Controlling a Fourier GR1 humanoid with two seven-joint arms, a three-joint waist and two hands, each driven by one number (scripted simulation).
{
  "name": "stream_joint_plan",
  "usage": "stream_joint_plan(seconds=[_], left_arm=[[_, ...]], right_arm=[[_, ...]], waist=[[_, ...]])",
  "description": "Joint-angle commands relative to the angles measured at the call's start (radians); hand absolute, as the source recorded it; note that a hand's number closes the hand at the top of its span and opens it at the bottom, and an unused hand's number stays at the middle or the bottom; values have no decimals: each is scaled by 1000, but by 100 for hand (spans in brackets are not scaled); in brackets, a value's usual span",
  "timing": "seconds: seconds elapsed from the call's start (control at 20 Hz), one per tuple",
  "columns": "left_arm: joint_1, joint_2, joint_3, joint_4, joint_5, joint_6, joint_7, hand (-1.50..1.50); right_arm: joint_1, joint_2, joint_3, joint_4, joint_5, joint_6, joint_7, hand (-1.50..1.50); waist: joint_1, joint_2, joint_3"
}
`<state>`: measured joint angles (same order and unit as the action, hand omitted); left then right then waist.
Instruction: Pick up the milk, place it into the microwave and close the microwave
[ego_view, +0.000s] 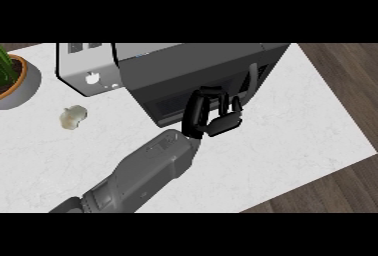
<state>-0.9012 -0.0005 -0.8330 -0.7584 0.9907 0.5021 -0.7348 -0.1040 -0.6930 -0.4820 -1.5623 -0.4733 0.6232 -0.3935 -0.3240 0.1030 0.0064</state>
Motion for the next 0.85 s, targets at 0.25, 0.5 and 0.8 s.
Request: stream_joint_plan(seconds=[0.25,0.5,0.8], left_arm=[[-91,1,21,76,39,-19,12,150],[-96,1,3,87,53,-26,9,150],[-109,1,-5,88,74,-22,-2,150]], right_arm=[[-44,-29,-13,82,-46,42,-5,-150],[-62,-50,-27,129,-65,56,-2,-150],[-92,-82,-32,164,-80,68,12,-150]], waist=[[2,13,-2],[1,15,0],[4,16,-2]])
